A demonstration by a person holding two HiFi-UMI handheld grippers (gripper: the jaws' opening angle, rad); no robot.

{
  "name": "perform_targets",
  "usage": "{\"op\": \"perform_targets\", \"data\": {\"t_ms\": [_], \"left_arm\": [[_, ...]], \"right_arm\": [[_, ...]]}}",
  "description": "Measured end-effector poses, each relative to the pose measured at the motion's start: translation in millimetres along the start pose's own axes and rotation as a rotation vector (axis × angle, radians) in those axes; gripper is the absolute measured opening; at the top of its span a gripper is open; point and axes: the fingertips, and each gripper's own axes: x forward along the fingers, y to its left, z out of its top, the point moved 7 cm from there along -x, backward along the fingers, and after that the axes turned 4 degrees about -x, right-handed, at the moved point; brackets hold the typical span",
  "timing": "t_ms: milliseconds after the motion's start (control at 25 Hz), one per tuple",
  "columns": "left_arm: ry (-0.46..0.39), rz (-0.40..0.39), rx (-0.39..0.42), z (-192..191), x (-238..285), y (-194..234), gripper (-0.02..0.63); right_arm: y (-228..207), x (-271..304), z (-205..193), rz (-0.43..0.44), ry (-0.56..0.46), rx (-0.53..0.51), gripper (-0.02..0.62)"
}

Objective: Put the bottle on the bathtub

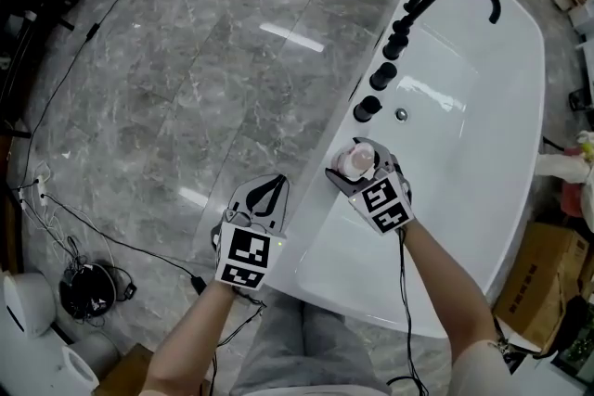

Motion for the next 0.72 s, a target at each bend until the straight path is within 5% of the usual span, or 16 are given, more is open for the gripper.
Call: {"op": "perform_targets", "data": {"t_ms": [520, 720], "left_arm": [[0.03, -0.032, 0.018, -15.2, -8.8, -14.4, 0.021], [0.014, -0.028, 0.009, 4.6, -25.7, -17.6, 0.021]], "right_arm": [[1.8, 8.6, -5.3, -0.013, 0.045, 0.11, 0.376], [-7.5, -10.5, 0.9, -0.047, 0.06, 0.16, 0.434]]}}
